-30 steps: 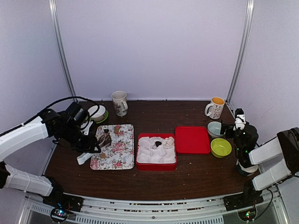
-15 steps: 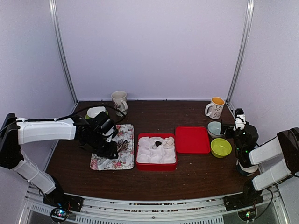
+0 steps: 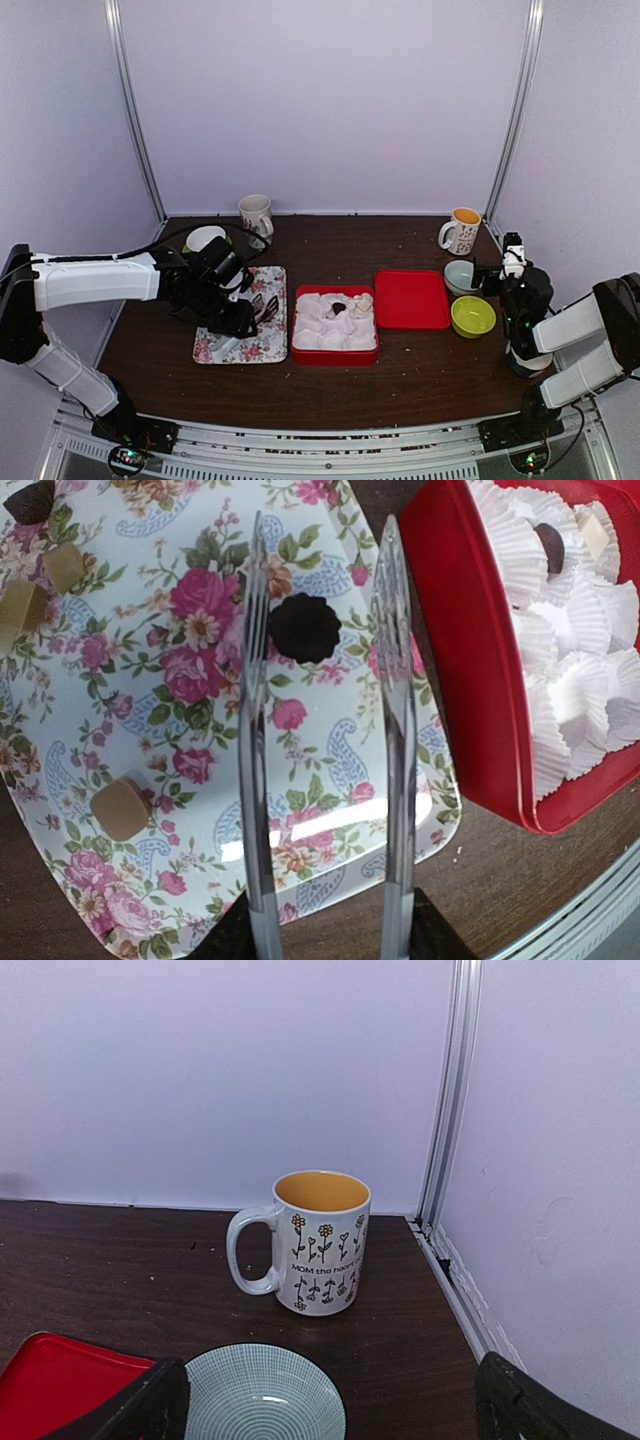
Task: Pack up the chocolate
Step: Place the fake chocolate on the plate.
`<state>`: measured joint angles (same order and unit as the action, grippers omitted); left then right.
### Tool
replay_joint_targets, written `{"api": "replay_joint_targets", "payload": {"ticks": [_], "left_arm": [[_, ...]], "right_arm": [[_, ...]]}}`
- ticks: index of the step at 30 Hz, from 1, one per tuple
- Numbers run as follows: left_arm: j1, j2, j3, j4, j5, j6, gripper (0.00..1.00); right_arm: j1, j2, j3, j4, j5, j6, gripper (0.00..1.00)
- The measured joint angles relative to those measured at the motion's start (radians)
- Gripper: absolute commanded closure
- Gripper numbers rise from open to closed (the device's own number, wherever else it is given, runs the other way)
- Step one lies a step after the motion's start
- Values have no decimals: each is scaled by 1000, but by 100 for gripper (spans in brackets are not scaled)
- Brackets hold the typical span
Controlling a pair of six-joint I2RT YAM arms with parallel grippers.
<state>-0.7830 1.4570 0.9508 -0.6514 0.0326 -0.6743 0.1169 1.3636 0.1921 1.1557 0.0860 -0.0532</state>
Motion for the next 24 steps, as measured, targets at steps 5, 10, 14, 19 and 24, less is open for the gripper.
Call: {"api": "replay_joint_targets", "payload": {"ticks": [5, 10, 14, 19, 24], "left_arm": [[0, -54, 0, -5, -14, -6, 53], [0, -79, 0, -11, -19, -13, 53], [-1, -92, 0, -14, -19, -14, 54], [-2, -99, 0, -14, -19, -13, 54], [-2, -99, -1, -15, -17, -14, 53]], "right_arm": [[0, 0, 0, 0, 0, 0, 0], [0, 0, 0, 0, 0, 0, 0], [0, 0, 0, 0, 0, 0, 0], [0, 0, 0, 0, 0, 0, 0], [0, 0, 0, 0, 0, 0, 0]]}}
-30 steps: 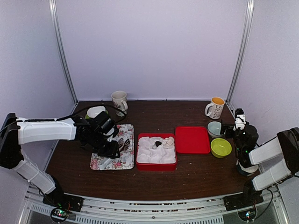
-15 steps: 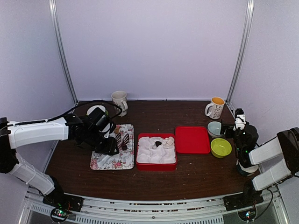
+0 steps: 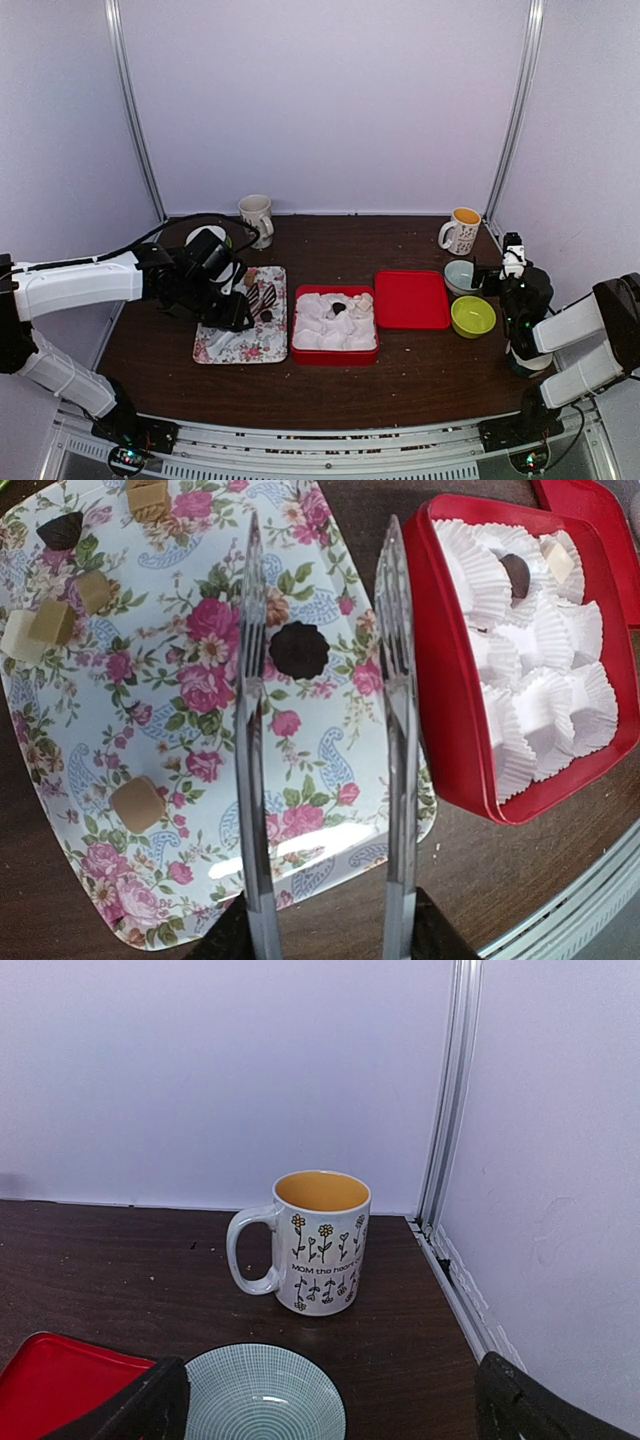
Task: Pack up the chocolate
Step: Place the fake chocolate on the plate, then pick up the fake chocolate from the plate.
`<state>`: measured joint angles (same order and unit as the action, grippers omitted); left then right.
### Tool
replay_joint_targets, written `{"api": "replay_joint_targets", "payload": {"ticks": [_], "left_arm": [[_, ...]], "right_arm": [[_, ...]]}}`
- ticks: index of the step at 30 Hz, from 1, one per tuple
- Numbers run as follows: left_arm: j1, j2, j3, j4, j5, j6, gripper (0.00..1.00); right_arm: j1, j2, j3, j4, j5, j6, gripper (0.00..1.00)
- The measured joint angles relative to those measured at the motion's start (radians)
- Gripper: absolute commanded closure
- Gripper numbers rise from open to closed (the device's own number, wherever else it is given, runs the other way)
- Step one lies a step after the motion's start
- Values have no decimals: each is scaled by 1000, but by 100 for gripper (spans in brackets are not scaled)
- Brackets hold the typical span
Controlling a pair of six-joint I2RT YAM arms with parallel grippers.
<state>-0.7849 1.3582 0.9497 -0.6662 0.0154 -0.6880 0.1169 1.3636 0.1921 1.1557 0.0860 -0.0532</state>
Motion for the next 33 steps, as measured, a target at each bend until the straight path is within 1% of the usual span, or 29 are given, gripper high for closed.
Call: {"api": "replay_joint_targets", "payload": {"ticks": [8, 13, 21, 25, 29, 33], "left_arm": [[0, 46, -7, 9, 26, -14, 51], [0, 77, -12, 4, 26, -27, 46], [0, 101, -12, 12, 47, -33, 48], [0, 130, -13, 14, 58, -34, 51], [-1, 143, -13, 12, 59, -37, 60], [-1, 143, -13, -5, 56, -38, 65]], "right_arm": [[0, 0, 0, 0, 0, 0, 0], [0, 0, 0, 0, 0, 0, 0], [0, 0, 0, 0, 0, 0, 0], [0, 0, 0, 0, 0, 0, 0], [0, 0, 0, 0, 0, 0, 0], [0, 0, 0, 0, 0, 0, 0]]}}
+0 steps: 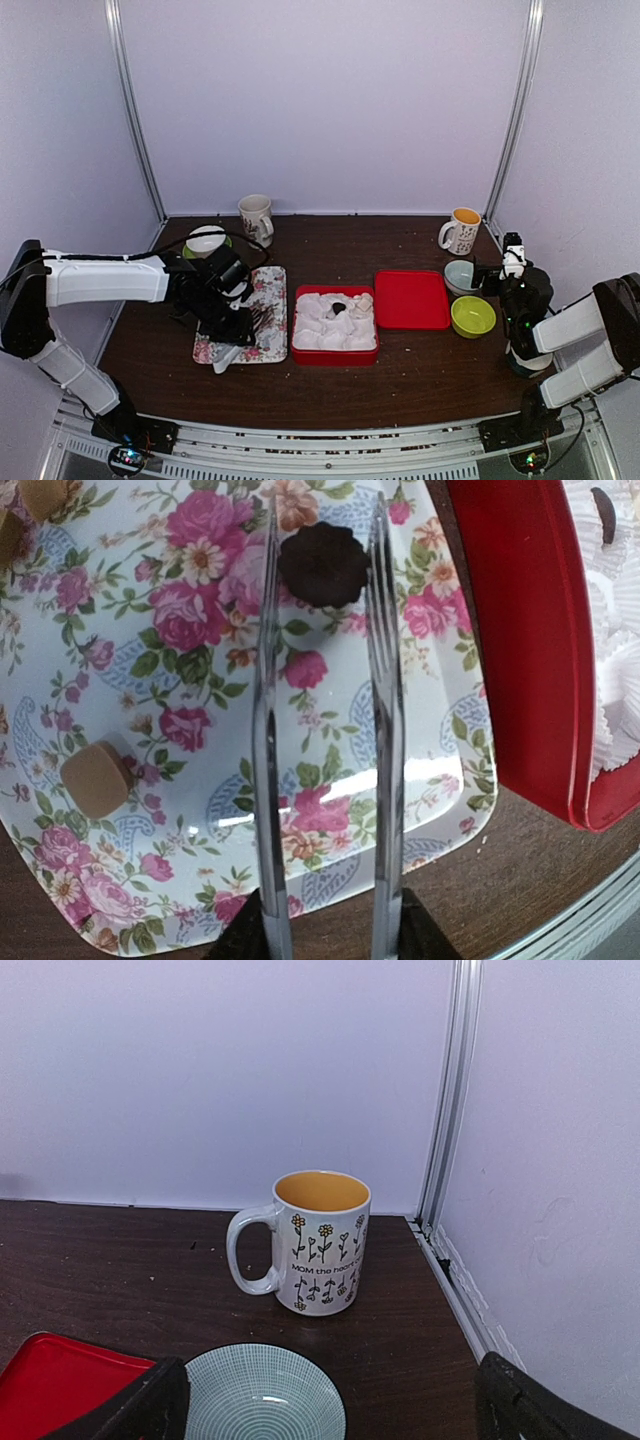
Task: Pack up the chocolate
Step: Pick up the fake chocolate from the plate.
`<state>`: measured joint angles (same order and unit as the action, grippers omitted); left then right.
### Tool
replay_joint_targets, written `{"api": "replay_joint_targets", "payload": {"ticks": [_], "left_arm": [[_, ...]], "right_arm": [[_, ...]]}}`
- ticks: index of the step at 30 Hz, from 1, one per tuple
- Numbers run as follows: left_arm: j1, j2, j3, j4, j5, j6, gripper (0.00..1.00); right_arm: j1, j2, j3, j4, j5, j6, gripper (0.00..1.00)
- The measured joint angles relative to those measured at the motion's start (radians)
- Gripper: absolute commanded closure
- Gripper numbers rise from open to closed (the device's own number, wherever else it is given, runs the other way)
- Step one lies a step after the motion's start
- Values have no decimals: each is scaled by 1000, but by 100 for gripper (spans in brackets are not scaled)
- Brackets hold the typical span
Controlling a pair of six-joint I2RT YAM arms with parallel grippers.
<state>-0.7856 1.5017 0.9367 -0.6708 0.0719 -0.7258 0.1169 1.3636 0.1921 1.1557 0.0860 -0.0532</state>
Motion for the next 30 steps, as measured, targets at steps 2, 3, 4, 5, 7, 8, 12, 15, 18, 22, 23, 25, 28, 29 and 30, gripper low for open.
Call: {"api": "replay_joint_targets", "payload": {"ticks": [2, 3, 4, 5, 7, 8, 12, 15, 18, 22, 23, 25, 28, 29, 30], "left_arm": [[0, -3, 1, -15, -5, 0, 70], [0, -7, 3, -25, -6, 0, 73], [0, -14, 6, -38, -9, 1, 74], [0, -23, 9, -49, -10, 1, 74], [0, -41, 24, -76, -12, 3, 74], [0, -50, 35, -87, -13, 5, 74], [0, -97, 88, -122, -23, 18, 74], [0, -133, 117, -134, -24, 30, 74], [0, -147, 146, -148, -9, 47, 74], [0, -150, 158, -132, 37, 72, 74], [0, -150, 158, -120, 56, 78, 75], [-1, -150, 158, -81, 95, 87, 75], [-2, -138, 163, -31, 145, 96, 76], [-2, -123, 174, -22, 161, 100, 76], [-5, -101, 188, -10, 174, 104, 77]], "right_arm": [[0, 0, 0, 0, 0, 0, 0], [0, 0, 0, 0, 0, 0, 0], [0, 0, 0, 0, 0, 0, 0], [0, 0, 0, 0, 0, 0, 0], [0, 0, 0, 0, 0, 0, 0], [0, 0, 0, 0, 0, 0, 0], [0, 0, 0, 0, 0, 0, 0], [0, 0, 0, 0, 0, 0, 0], [0, 0, 0, 0, 0, 0, 0], [0, 0, 0, 0, 0, 0, 0], [0, 0, 0, 0, 0, 0, 0], [0, 0, 0, 0, 0, 0, 0], [0, 0, 0, 0, 0, 0, 0], [0, 0, 0, 0, 0, 0, 0], [0, 0, 0, 0, 0, 0, 0]]}}
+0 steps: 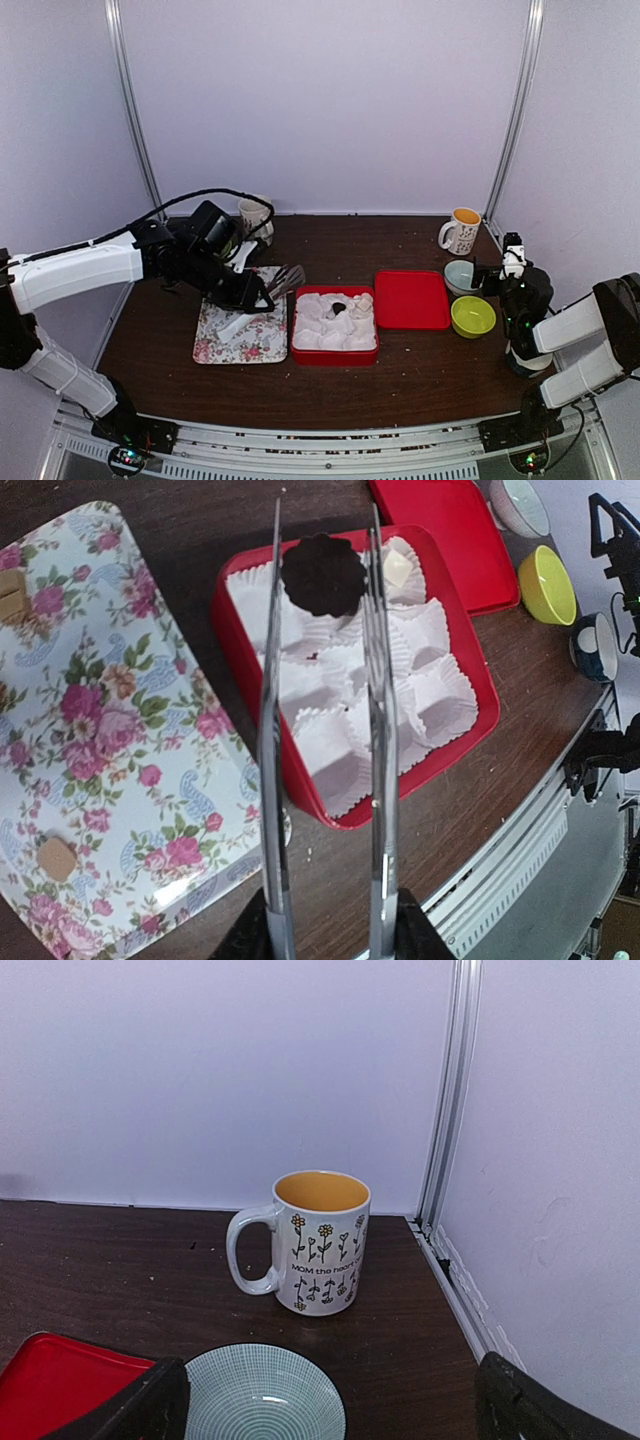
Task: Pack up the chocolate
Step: Pick up the fake chocolate from the plate, then place the fake chocolate in the empty pocket of the box.
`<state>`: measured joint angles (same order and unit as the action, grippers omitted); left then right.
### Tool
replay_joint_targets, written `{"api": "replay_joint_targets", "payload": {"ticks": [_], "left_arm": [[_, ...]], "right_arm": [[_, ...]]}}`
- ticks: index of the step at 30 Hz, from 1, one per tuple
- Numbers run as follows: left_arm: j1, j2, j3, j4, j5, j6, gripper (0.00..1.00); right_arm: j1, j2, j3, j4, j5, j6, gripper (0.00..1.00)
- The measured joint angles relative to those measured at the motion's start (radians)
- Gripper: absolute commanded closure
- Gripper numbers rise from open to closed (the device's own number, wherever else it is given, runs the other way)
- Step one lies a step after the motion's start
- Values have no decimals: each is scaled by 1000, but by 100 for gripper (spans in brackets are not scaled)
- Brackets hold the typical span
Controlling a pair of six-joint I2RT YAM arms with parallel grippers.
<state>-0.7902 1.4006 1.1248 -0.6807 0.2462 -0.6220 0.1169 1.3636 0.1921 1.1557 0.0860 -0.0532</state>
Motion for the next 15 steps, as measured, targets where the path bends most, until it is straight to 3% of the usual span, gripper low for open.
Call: {"api": "replay_joint_targets", "payload": {"ticks": [15], "left_arm": [[-19, 230, 86, 69, 40, 26, 71]], "right_arm": [[0, 0, 0, 0, 0, 0, 0]]}}
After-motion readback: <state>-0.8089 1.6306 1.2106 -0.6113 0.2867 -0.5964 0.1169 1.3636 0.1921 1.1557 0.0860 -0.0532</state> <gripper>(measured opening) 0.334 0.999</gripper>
